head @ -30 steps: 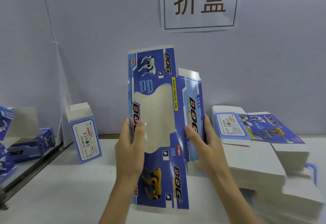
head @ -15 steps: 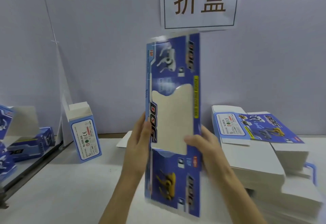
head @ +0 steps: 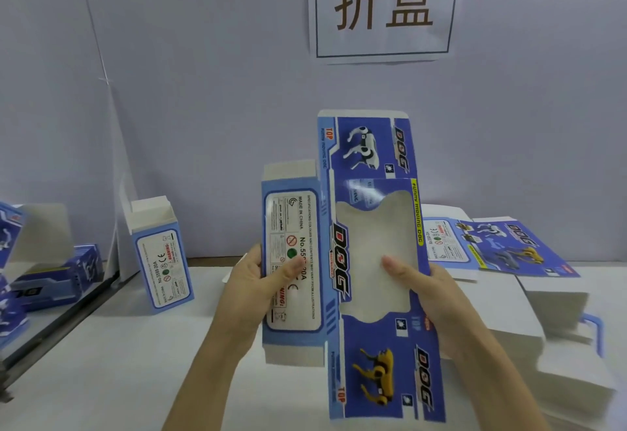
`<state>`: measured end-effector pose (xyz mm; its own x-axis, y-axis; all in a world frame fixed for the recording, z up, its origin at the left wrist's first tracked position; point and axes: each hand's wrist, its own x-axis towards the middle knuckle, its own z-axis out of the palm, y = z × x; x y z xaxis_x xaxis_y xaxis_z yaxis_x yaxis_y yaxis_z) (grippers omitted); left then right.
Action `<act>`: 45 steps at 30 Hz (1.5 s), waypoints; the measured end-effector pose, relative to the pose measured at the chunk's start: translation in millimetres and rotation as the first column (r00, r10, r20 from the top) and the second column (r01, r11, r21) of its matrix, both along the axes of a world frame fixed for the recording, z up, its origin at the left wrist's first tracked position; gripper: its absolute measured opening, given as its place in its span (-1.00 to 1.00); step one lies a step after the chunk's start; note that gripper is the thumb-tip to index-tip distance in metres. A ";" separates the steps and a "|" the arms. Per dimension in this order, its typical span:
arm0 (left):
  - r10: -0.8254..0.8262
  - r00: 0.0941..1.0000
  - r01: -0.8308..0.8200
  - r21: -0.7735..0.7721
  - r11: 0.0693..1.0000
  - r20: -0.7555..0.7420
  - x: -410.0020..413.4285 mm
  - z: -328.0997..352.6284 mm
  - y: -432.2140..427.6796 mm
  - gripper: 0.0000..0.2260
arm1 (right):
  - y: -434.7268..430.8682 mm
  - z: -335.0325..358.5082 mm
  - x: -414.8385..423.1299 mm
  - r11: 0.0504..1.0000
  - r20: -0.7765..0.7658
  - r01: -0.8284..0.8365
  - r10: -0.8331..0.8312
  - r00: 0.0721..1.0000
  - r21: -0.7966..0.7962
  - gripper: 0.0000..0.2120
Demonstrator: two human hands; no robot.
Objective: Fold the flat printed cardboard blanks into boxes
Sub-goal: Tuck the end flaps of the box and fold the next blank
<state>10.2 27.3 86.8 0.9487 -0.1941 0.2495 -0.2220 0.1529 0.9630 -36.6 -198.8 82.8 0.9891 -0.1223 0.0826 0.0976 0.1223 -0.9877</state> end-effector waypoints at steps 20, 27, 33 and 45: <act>0.353 0.933 -0.361 0.241 0.901 0.078 -3.2 1.8 -10.9 -0.35 | 25.0 7.8 -7.0 0.996 0.142 0.085 -0.083 0.986 -0.007 -0.81; -0.043 0.937 -0.012 0.155 0.988 0.347 -32.5 18.3 -30.7 -0.33 | 66.1 2.2 -10.2 0.872 0.425 0.155 0.065 0.903 -0.464 -0.12; -0.102 0.984 0.135 -0.234 0.963 0.148 -25.8 21.8 -4.9 -0.68 | 67.5 10.9 -21.0 0.880 0.496 0.038 0.230 0.838 -0.473 -0.28; 0.101 0.981 -0.097 -0.032 0.995 0.169 -12.6 6.3 -7.3 -0.66 | 28.1 9.9 -8.9 0.996 0.333 -0.050 0.073 0.940 -0.077 -0.76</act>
<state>-2.4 20.0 93.1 0.9063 -0.0941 0.4120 -0.3971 0.1440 0.9064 -45.5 -170.7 92.7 0.9079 -0.0452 0.4167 0.4190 0.0740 -0.9050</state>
